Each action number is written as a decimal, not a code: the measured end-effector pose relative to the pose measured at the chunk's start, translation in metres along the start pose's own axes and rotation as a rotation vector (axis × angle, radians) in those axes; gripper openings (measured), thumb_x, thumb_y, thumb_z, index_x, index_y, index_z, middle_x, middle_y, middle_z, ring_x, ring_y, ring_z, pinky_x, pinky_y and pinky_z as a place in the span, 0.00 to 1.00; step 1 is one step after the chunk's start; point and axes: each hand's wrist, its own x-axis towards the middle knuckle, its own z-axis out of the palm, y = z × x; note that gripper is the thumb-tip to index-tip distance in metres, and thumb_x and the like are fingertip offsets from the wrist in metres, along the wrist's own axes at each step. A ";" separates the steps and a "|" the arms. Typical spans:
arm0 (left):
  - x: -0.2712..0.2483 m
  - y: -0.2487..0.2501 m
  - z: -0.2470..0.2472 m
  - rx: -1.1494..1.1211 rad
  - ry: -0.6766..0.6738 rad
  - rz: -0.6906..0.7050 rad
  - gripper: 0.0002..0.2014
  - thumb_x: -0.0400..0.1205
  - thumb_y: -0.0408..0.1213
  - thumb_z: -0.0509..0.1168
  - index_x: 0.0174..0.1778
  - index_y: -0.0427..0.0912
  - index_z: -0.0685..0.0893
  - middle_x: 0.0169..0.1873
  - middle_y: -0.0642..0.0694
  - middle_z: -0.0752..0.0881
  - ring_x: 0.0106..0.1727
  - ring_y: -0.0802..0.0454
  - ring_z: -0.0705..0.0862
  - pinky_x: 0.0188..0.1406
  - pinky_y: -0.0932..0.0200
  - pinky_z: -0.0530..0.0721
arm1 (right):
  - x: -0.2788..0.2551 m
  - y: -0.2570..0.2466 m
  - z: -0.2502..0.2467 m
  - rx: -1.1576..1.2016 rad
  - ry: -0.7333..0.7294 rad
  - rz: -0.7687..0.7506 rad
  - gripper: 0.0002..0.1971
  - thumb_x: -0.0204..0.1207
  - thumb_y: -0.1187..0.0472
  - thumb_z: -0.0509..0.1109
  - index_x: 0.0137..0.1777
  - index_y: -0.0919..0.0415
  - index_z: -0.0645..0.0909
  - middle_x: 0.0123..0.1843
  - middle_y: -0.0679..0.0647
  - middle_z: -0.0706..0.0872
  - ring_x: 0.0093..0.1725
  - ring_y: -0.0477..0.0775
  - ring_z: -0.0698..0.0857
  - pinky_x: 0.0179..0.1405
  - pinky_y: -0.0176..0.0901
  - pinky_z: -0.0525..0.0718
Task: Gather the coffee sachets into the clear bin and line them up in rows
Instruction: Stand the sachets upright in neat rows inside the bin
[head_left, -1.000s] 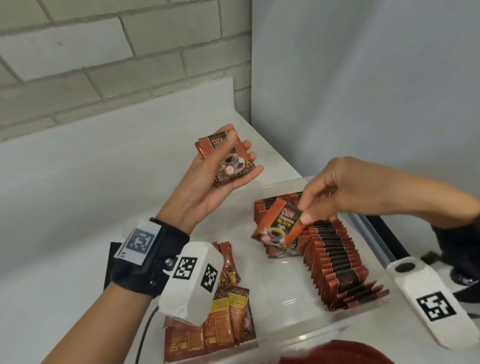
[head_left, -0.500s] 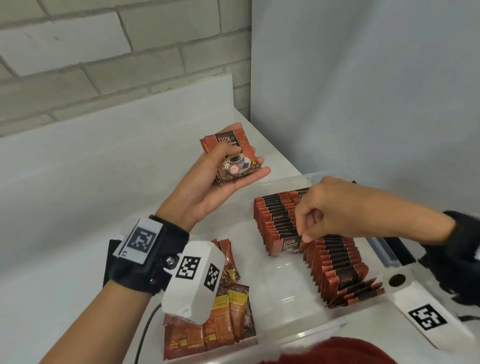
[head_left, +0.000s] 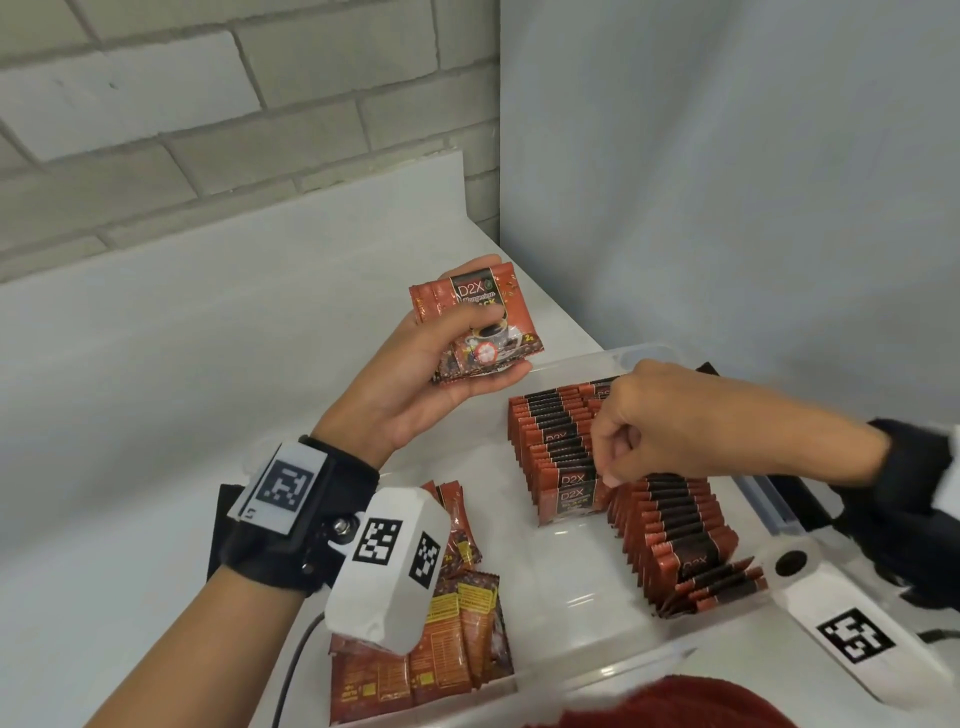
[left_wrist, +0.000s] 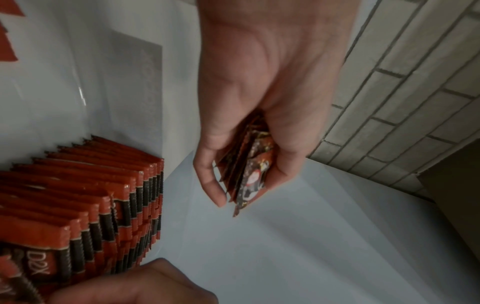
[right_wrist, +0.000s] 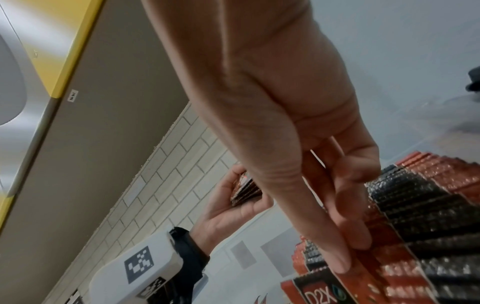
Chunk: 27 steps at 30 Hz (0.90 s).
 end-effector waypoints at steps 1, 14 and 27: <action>0.000 0.000 0.000 0.009 -0.003 0.005 0.20 0.71 0.30 0.69 0.60 0.41 0.82 0.49 0.41 0.90 0.49 0.46 0.90 0.45 0.48 0.90 | 0.000 0.000 -0.001 0.006 -0.005 0.000 0.05 0.74 0.59 0.76 0.40 0.47 0.90 0.37 0.42 0.89 0.41 0.44 0.87 0.45 0.37 0.87; -0.004 -0.002 0.003 0.182 -0.180 0.021 0.25 0.69 0.26 0.71 0.61 0.50 0.83 0.53 0.45 0.90 0.53 0.45 0.89 0.54 0.47 0.88 | 0.002 -0.009 -0.055 0.564 0.471 -0.078 0.11 0.70 0.49 0.76 0.48 0.52 0.87 0.31 0.42 0.88 0.28 0.37 0.82 0.31 0.30 0.82; -0.007 -0.003 0.003 0.284 -0.213 0.034 0.27 0.66 0.21 0.71 0.61 0.42 0.80 0.48 0.41 0.90 0.49 0.45 0.90 0.42 0.57 0.88 | 0.013 -0.001 -0.053 0.987 0.414 -0.019 0.05 0.73 0.66 0.75 0.47 0.66 0.88 0.31 0.50 0.89 0.31 0.44 0.84 0.34 0.31 0.85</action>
